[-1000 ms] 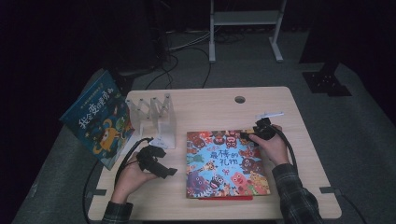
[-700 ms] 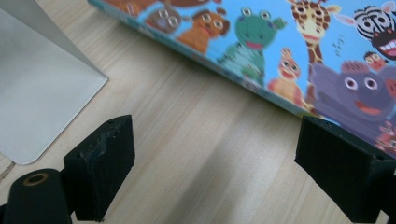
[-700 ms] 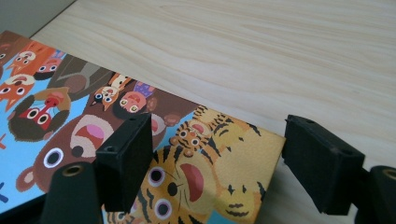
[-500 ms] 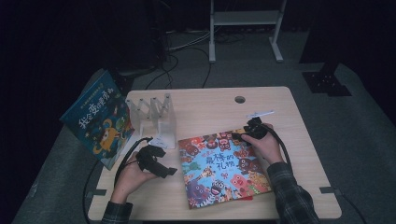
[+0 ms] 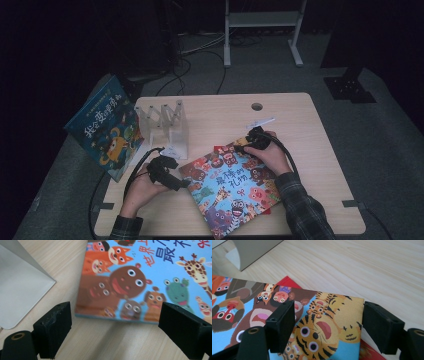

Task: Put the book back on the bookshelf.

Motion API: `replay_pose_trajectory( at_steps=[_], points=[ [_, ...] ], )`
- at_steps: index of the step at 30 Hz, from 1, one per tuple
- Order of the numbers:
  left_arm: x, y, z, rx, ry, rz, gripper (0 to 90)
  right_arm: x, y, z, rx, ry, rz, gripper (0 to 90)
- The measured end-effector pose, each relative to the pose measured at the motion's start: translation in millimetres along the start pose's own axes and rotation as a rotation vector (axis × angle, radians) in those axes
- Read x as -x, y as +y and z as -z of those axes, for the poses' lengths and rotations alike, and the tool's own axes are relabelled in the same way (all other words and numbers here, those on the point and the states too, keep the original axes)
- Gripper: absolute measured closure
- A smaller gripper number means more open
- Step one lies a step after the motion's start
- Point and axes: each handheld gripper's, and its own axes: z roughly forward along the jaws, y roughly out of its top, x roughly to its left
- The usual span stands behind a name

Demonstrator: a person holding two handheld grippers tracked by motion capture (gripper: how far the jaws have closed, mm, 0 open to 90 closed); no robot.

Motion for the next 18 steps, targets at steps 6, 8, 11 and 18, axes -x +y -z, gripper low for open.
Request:
replay_pose_trajectory(
  at_steps=[6, 8, 11, 18],
  points=[
    [1.1, 1.4, -4.5, -0.016, -0.008, -0.003, 10.7, -15.7, 8.1, -10.6, -0.017, 0.044, 0.046, 26.4],
    [2.2, 1.7, -7.7, -0.021, -0.011, -0.006, 10.7, -21.3, 10.6, -14.0, -0.02, 0.055, 0.051, 26.4],
    [3.7, 2.3, -12.1, -0.027, -0.021, -0.007, 10.7, -27.0, 13.2, -18.1, -0.019, 0.067, 0.069, 26.5],
    [8.4, 4.9, -18.5, -0.039, -0.032, -0.013, 10.4, -35.0, 16.5, -20.2, -0.031, 0.077, 0.085, 30.5]
  ],
)
